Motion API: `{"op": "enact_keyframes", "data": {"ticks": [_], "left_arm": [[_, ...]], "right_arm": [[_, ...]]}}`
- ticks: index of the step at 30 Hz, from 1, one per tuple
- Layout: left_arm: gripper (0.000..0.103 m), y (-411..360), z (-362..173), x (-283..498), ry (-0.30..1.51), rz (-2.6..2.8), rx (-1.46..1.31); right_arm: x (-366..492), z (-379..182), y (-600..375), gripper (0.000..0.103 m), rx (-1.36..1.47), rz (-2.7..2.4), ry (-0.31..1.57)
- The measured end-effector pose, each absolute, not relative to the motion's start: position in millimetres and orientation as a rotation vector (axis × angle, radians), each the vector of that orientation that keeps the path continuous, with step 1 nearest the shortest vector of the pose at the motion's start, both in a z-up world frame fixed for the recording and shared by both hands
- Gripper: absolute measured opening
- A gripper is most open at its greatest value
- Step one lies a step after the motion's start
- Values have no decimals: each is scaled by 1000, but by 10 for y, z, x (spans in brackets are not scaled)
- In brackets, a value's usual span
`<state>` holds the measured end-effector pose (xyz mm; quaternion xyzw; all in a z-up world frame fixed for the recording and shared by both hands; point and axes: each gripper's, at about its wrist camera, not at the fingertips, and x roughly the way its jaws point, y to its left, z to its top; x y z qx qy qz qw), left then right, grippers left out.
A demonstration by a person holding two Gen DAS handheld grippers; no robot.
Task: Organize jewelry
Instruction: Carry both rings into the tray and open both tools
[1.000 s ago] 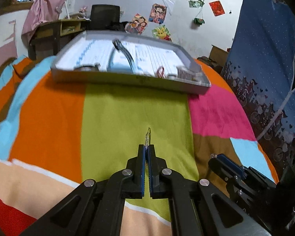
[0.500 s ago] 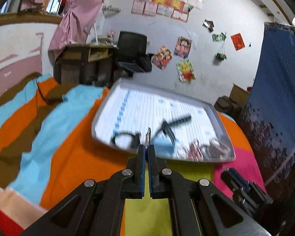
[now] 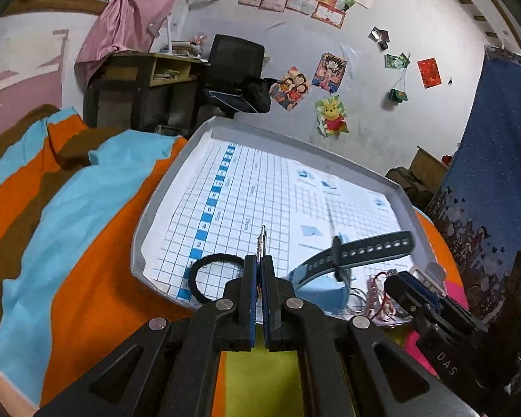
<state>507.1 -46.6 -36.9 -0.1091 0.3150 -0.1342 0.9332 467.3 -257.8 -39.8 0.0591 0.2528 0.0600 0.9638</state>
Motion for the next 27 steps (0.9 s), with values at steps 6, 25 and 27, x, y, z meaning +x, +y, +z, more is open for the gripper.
{"op": "enact_keyframes", "data": {"ticks": [6,25,27], "left_arm": [[3,-467,-466,5117,668,-264,-210],[37,-519,-410,4979,688,-185,-121],[58,-507,-376,4921,665,-168,-119]], "right_arm": [[4752,-573,-2523,18,102,103,569],[4506,-294,-2645,48,110,48,483],[4454,-237,-2673,49,115,50,471]]}}
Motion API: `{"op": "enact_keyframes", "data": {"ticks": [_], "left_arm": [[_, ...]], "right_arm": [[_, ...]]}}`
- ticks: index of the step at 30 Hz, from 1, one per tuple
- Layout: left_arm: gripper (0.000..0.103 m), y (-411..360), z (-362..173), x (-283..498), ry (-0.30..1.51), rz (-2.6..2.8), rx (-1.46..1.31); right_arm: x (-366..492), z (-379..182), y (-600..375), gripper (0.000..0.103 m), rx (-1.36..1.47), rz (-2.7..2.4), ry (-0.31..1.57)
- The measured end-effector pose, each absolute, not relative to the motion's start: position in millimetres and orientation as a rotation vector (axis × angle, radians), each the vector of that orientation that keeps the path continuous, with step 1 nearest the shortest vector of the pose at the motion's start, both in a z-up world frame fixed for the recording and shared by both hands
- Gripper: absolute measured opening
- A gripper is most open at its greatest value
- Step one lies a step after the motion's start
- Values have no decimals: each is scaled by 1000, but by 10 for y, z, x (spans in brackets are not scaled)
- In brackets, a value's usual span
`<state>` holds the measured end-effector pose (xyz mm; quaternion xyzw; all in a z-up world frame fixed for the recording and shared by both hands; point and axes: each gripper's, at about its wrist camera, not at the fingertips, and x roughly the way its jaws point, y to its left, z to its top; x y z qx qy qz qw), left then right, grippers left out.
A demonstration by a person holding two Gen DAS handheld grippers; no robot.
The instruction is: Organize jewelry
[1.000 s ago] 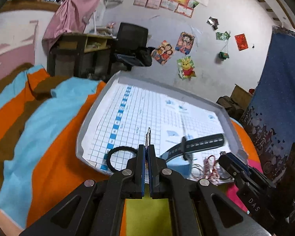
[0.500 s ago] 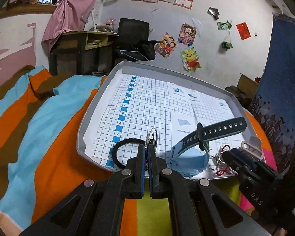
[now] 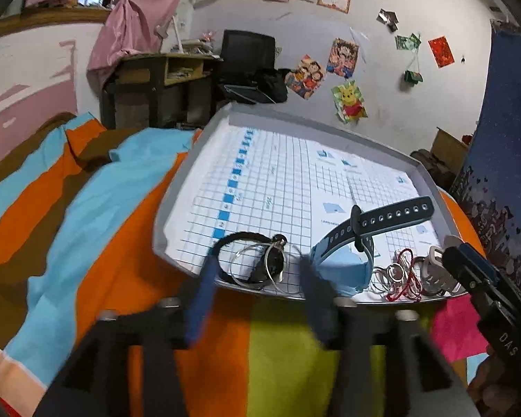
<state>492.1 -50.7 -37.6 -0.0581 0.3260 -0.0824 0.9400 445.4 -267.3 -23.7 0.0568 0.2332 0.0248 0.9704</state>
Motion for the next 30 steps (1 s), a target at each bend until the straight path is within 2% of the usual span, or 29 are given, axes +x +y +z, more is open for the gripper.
{"op": "enact_keyframes", "data": {"ticks": [4,7,9,15,20,26,30], "left_arm": [[62,-472,-286,4777,622,-143,-127],[77,-436,-185,4630,566,-122,-135],[86,-412,-95,4485,515,-109,-139],[102,-340,208,3974,378,-115,-149],[103,-248,358,3564,331,-123,-181],[103,-195,529,3026,283,-119,-163],[103,-161,586,2639,257,-115,-144]], "right_arm": [[4373,-161,-2699,49,97,48,456],[4286,-85,-2706,49,89,43,437],[4199,-7,-2726,56,94,46,415],[3869,251,-2780,76,121,69,359],[3476,459,-2790,96,130,75,326],[2928,693,-2760,101,119,86,289],[2528,773,-2716,102,111,93,265]]}}
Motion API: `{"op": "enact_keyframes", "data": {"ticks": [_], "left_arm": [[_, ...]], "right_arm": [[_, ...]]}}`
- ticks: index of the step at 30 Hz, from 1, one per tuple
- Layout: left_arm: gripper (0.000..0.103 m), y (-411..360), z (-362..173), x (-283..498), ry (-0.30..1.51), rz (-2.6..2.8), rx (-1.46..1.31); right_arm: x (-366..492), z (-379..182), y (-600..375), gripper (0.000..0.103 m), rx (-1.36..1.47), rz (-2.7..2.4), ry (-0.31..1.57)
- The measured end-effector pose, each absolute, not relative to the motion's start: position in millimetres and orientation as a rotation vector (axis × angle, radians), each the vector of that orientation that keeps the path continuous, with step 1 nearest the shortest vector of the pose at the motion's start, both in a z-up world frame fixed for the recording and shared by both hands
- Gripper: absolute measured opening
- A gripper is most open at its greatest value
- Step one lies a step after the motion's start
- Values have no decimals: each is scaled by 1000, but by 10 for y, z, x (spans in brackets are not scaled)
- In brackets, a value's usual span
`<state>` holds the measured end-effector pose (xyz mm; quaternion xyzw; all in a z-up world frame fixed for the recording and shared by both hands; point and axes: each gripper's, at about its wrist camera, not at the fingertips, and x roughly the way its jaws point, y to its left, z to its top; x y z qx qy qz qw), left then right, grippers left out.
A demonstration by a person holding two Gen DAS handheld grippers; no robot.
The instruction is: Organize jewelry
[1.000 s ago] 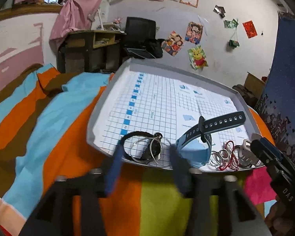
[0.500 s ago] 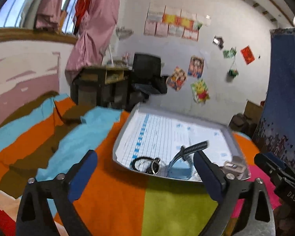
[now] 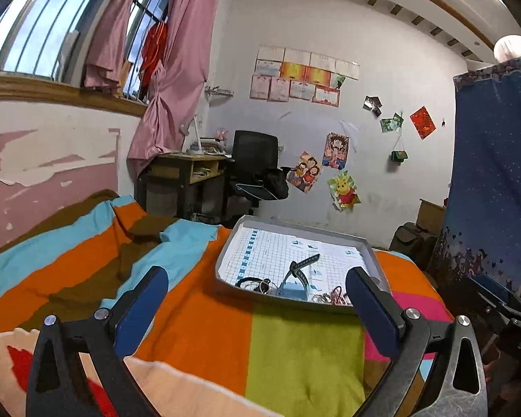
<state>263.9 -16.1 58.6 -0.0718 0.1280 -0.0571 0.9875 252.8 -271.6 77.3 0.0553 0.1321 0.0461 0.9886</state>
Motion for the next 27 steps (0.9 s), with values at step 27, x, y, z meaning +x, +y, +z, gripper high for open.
{"op": "enact_keyframes", "data": {"ticks": [27], "left_arm": [[103,116,113,1496,292,-89,-134]], "right_arm": [[1107,447,-2491,102,61,47,252]]}}
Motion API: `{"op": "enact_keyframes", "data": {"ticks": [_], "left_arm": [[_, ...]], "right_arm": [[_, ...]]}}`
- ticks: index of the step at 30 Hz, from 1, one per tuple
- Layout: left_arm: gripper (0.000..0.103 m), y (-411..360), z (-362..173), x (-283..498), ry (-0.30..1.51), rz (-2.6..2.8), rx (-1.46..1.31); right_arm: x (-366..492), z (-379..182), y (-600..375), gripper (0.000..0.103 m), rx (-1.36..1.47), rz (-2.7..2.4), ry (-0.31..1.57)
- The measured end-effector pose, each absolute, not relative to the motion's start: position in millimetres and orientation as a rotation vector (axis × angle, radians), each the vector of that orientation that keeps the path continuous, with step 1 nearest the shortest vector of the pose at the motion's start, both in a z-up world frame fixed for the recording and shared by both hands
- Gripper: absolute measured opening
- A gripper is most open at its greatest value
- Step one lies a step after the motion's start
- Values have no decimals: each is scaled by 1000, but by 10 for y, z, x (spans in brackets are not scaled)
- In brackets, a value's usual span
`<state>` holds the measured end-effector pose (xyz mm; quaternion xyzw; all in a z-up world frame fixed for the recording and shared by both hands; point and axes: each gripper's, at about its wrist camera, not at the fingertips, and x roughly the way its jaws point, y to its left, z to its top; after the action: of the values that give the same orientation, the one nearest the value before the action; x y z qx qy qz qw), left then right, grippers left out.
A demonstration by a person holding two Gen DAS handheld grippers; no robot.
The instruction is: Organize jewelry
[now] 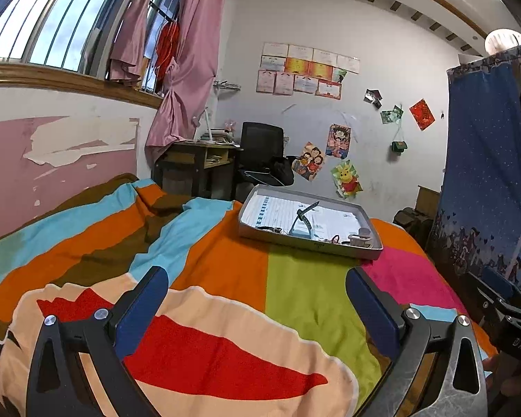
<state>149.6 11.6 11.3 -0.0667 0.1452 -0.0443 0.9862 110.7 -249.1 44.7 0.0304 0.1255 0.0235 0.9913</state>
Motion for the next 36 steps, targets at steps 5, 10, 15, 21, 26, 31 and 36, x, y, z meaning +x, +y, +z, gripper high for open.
{"op": "enact_keyframes", "data": {"ticks": [5,10,15,21,26,31,36], "left_arm": [[103,106,-3,1522,325,-91,-126],[103,98,-12,1522,322,-90,-122],[103,90,-28,1536,321,-93,-105],[103,92,-33,1540,315,-91,-99],[103,81,-27,1537,312,-92,-93],[103,99,-23,1541,306,-94,-86],[103,87,-13,1537,307,-96,-85]], "right_arm": [[1168,327,-2571,102,100,35,290],[1206,287,-2597,102,105,30,297],[1222,276,-2597,102,109,30,303],[1253,247,-2611,102,117,28,307],[1263,228,-2602,102,114,31,310],[1261,209,-2594,102,114,35,310],[1261,211,-2590,102,114,35,311]]}}
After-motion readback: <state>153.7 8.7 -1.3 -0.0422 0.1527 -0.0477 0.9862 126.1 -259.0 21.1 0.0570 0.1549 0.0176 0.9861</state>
